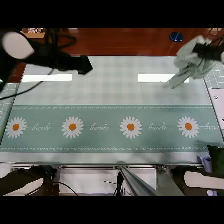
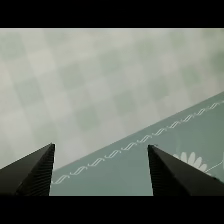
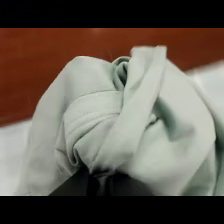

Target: Fold the shirts.

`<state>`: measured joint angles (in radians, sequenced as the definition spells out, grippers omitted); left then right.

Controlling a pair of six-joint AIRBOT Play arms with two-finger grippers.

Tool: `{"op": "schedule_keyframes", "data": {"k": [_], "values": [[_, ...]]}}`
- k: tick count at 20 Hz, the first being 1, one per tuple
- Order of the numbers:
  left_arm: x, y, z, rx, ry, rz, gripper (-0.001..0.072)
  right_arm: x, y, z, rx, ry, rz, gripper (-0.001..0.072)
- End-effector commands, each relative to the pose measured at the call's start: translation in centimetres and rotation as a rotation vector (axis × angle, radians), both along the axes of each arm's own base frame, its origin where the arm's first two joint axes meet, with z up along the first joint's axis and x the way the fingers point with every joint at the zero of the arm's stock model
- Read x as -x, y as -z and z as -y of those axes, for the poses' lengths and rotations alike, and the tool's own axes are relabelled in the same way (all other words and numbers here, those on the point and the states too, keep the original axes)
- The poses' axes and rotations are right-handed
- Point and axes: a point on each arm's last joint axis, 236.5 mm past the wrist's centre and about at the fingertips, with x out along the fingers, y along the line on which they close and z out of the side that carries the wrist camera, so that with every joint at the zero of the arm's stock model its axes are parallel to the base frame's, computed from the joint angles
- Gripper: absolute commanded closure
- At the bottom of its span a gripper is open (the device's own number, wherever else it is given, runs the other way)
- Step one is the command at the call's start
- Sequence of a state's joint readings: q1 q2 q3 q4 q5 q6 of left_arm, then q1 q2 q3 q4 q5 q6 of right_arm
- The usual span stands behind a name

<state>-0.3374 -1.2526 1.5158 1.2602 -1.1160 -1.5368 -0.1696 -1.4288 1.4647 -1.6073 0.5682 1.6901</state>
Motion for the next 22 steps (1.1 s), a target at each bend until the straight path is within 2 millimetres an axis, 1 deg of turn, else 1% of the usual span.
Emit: {"op": "schedule_keyframes", "data": {"k": [1, 2, 3, 4, 5, 6, 7, 8, 9, 11, 13, 15, 17, 20, 22], "values": [[2.2, -10.9, -1.0, 0.048, 0.016, 0.197, -0.0013, 6.3, -14.2, -4.7, 0.176, -0.145, 0.15, 0.0688], [3.4, -14.0, -1.3, 0.067, 0.019, 0.259, -0.0013, 8.8, -18.0, -6.3, 0.184, -0.167, 0.224, 0.0688], [4.9, -16.9, -1.8, 0.088, 0.021, 0.324, -0.0013, 11.3, -21.0, -7.7, 0.181, -0.19, 0.289, 0.0688], [6.7, -19.5, -2.4, 0.106, 0.022, 0.381, -0.0013, 13.7, -23.5, -9.2, 0.166, -0.219, 0.347, 0.0688], [8.3, -21.3, -3.0, 0.119, 0.023, 0.425, -0.0013, 16.2, -25.6, -10.7, 0.14, -0.252, 0.398, 0.0688], [10.0, -22.6, -3.5, 0.129, 0.024, 0.459, -0.0013, 18.5, -26.9, -11.9, 0.114, -0.284, 0.426, 0.0688], [11.8, -23.6, -4.1, 0.133, 0.029, 0.481, -0.0013, 20.5, -27.6, -13.0, 0.084, -0.315, 0.437, 0.0688], [13.3, -24.0, -4.6, 0.13, 0.034, 0.49, -0.0013, 22.1, -27.6, -13.9, 0.038, -0.34, 0.426, 0.0688], [14.7, -24.0, -5.1, 0.118, 0.041, 0.486, -0.0013, 23.5, -26.8, -15.2, -0.007, -0.379, 0.385, 0.0688], [16.5, -22.8, -6.0, 0.07, 0.048, 0.44, -0.0001, 25.3, -23.4, -18.5, -0.096, -0.497, 0.229, 0.0688], [17.5, -20.6, -6.8, 0.013, 0.049, 0.348, 0.0003, 26.4, -18.9, -23.1, -0.189, -0.65, 0.045, 0.0688], [17.9, -18.5, -7.1, -0.027, 0.057, 0.272, 0.0003, 26.5, -14.0, -28.0, -0.232, -0.783, -0.113, 0.0688], [17.9, -16.5, -7.1, -0.051, 0.066, 0.209, 0.0003, 26.1, -7.7, -32.2, -0.202, -0.853, -0.27, 0.0688], [17.4, -13.1, -7.0, -0.082, 0.074, 0.115, 0.0003, 26.1, 2.8, -38.5, -0.14, -0.903, -0.462, 0.0687], [17.1, -10.5, -6.9, -0.104, 0.076, 0.045, 0.0003, 26.1, 9.1, -41.7, -0.11, -0.906, -0.551, 0.0687]]}}
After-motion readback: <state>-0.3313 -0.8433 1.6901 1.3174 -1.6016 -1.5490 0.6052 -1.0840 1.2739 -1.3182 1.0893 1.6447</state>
